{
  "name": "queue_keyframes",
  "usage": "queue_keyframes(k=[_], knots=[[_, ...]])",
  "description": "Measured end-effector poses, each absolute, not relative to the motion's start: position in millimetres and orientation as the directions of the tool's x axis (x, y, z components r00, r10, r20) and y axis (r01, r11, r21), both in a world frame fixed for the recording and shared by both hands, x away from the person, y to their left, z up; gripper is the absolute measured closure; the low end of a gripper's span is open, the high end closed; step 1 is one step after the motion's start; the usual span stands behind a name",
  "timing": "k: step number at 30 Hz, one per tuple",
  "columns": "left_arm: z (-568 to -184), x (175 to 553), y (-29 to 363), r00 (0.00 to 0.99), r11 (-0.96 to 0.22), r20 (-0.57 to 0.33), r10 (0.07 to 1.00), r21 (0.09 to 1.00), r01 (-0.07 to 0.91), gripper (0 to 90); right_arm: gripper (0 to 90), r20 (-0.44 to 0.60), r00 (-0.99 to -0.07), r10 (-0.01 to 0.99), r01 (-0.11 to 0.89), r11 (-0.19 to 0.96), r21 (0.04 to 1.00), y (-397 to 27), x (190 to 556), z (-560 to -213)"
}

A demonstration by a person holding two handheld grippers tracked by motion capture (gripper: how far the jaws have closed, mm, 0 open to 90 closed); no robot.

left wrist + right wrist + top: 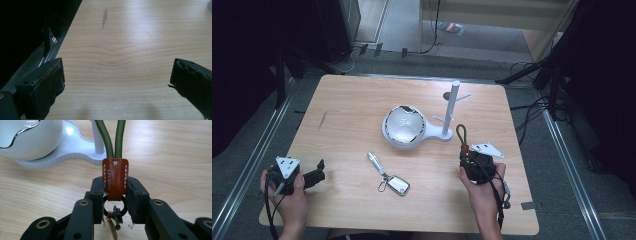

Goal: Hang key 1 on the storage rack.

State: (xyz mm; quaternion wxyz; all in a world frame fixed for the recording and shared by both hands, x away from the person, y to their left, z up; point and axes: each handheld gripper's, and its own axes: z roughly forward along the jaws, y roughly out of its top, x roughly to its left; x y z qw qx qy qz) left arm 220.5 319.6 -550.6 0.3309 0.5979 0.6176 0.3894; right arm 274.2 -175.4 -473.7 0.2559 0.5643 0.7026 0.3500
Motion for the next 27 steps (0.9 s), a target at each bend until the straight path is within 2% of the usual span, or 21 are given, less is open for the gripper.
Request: queue_keyframes(k=[27], knots=[[-550.7, 220.3, 319.2, -0.060, -0.026, 0.062, 0.996, 0.878, 0.477, 0.0, 69.3, 0.057, -0.187, 0.981, 0.505, 0.046, 0.862, -189.4, 282.4, -444.4]])
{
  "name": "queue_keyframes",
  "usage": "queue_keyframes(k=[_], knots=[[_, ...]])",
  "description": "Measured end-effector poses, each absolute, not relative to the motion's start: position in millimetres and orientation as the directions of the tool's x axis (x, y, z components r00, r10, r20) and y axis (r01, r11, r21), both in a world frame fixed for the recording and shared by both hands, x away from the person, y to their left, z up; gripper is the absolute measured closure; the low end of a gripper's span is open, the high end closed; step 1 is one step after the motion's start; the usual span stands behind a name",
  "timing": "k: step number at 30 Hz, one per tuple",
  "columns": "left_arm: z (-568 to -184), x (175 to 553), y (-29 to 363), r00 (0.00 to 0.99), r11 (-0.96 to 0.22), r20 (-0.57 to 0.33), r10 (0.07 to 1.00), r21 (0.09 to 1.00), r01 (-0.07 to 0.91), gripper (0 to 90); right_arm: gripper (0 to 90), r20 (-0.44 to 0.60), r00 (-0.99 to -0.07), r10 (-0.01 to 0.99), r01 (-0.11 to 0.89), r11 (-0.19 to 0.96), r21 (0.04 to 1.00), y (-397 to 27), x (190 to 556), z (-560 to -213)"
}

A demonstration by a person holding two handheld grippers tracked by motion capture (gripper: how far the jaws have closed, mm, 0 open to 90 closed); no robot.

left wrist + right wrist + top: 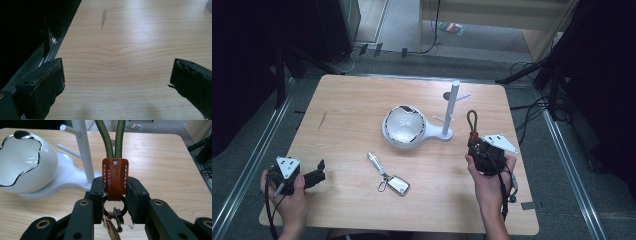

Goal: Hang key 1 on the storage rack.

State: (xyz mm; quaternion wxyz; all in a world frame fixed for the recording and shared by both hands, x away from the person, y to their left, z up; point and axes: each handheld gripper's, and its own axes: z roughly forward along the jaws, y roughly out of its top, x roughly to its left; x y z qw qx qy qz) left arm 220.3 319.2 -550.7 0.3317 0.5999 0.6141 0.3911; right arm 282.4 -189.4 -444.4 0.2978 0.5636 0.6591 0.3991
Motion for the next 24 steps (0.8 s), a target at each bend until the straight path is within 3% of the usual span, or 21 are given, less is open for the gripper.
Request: queue_keyframes(k=[24], knots=[[-550.6, 220.4, 319.4, -0.060, -0.026, 0.062, 0.996, 0.876, 0.481, 0.0, 69.3, 0.054, -0.184, 0.981, 0.446, 0.034, 0.894, -189.7, 298.7, -427.5]])
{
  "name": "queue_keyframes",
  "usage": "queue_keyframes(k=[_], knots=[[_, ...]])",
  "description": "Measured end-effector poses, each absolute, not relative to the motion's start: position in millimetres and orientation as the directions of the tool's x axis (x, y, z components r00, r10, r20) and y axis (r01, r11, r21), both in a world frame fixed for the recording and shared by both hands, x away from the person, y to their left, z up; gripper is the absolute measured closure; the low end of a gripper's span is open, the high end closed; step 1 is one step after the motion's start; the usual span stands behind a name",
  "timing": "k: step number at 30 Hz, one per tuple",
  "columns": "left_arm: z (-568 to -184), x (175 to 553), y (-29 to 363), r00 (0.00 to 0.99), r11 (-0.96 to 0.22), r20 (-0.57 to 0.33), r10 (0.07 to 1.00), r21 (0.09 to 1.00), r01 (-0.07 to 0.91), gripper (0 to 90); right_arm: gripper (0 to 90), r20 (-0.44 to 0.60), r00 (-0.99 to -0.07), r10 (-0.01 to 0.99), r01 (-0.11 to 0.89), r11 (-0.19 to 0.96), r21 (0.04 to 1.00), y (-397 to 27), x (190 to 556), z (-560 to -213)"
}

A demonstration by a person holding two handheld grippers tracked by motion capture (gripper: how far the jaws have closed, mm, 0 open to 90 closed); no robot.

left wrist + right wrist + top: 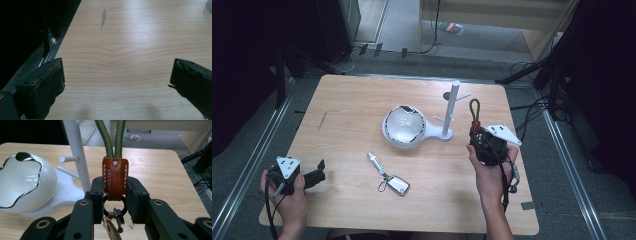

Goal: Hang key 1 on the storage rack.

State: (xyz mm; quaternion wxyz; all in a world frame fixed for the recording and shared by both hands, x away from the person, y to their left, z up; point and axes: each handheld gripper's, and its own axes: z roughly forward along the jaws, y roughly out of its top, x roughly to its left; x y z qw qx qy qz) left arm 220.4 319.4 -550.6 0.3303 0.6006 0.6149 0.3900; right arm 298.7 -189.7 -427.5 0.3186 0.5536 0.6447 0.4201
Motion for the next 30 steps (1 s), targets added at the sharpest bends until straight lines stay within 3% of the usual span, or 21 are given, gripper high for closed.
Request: queue_keyframes(k=[16, 30], knots=[[-550.5, 220.4, 320.1, -0.065, -0.017, 0.055, 0.996, 0.876, 0.482, 0.0, 69.3, 0.057, -0.187, 0.981, 0.413, 0.026, 0.910, -184.2, 316.8, -422.0], [-550.6, 220.4, 320.0, -0.064, -0.017, 0.055, 0.996, 0.877, 0.481, 0.0, 69.2, 0.138, -0.268, 0.954, 0.422, -0.013, 0.907, -195.5, 334.9, -426.7]])
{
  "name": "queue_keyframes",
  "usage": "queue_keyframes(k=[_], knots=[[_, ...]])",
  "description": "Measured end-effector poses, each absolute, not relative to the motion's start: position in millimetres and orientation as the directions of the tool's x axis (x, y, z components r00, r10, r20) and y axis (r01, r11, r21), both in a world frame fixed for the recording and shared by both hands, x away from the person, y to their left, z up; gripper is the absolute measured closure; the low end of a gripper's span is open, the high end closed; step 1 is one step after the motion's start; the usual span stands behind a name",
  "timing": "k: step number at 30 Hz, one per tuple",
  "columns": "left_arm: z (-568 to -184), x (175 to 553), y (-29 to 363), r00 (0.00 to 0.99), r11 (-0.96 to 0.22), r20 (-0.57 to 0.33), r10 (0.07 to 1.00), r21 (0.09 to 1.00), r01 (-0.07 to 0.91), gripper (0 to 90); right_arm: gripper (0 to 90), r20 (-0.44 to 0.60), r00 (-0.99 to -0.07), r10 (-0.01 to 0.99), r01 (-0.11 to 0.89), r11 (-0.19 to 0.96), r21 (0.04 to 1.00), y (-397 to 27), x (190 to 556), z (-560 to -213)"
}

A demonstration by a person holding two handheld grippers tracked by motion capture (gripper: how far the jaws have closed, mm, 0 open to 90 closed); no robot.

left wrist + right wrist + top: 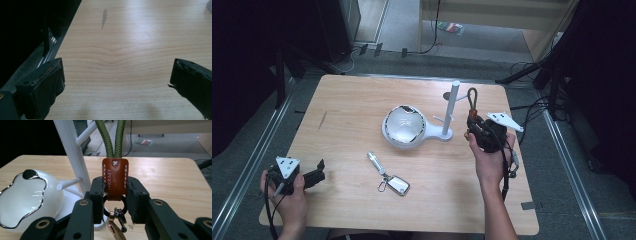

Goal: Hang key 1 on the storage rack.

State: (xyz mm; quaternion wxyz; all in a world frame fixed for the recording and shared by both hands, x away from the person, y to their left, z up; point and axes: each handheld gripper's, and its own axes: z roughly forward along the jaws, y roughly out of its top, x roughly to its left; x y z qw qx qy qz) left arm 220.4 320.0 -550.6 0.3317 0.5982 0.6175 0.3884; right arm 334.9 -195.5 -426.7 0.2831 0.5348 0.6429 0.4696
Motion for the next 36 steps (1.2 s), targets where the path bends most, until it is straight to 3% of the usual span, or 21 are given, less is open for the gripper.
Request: queue_keyframes(k=[6, 19, 36], knots=[[-550.5, 220.2, 320.1, -0.061, -0.020, 0.056, 0.997, 0.876, 0.481, 0.0, 69.1, 0.190, -0.313, 0.931, 0.432, -0.039, 0.901, -199.1, 340.4, -429.9], [-550.6, 220.2, 320.0, -0.061, -0.020, 0.056, 0.997, 0.877, 0.480, 0.0, 69.0, 0.179, -0.364, 0.914, 0.435, -0.003, 0.901, -192.7, 344.4, -428.5], [-550.6, 220.4, 319.9, -0.058, -0.021, 0.056, 0.997, 0.877, 0.479, 0.0, 68.8, 0.100, -0.425, 0.900, 0.427, 0.101, 0.899, -185.2, 344.5, -430.7]])
